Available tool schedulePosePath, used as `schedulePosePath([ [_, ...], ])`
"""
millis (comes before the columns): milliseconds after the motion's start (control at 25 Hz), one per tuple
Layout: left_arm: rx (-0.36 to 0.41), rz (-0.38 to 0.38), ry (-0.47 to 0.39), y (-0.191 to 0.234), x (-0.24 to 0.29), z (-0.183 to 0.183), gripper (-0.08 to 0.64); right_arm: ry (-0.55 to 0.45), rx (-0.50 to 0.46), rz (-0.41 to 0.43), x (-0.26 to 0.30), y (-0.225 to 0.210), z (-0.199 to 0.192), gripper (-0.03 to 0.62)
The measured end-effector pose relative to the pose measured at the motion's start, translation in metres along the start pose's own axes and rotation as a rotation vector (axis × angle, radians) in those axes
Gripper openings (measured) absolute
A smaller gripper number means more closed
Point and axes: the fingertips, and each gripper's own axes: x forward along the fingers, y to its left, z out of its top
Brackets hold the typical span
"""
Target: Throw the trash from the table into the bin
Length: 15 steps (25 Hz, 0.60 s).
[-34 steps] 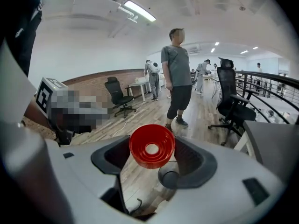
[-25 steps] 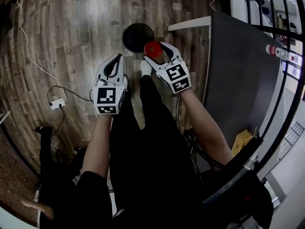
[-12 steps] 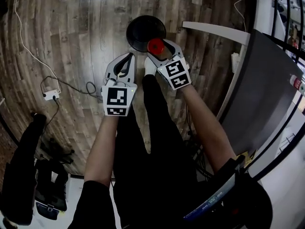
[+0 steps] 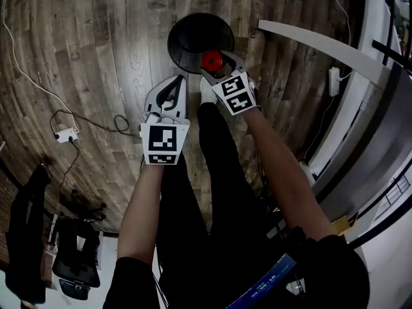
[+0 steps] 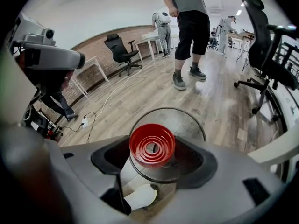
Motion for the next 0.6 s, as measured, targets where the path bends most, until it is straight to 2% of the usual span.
schedulePosePath([
  [240, 0.056, -0.024, 0.033, 0.013, 0.029, -0.029, 0.009, 0.060, 0.017, -0.012, 0.052, -0.011, -0.030, 0.302],
  [600, 0.071, -0.034, 0.060, 0.024, 0.044, -0.054, 0.009, 0.166, -0.062, 0.009, 0.091, -0.005, -0.059, 0.302],
])
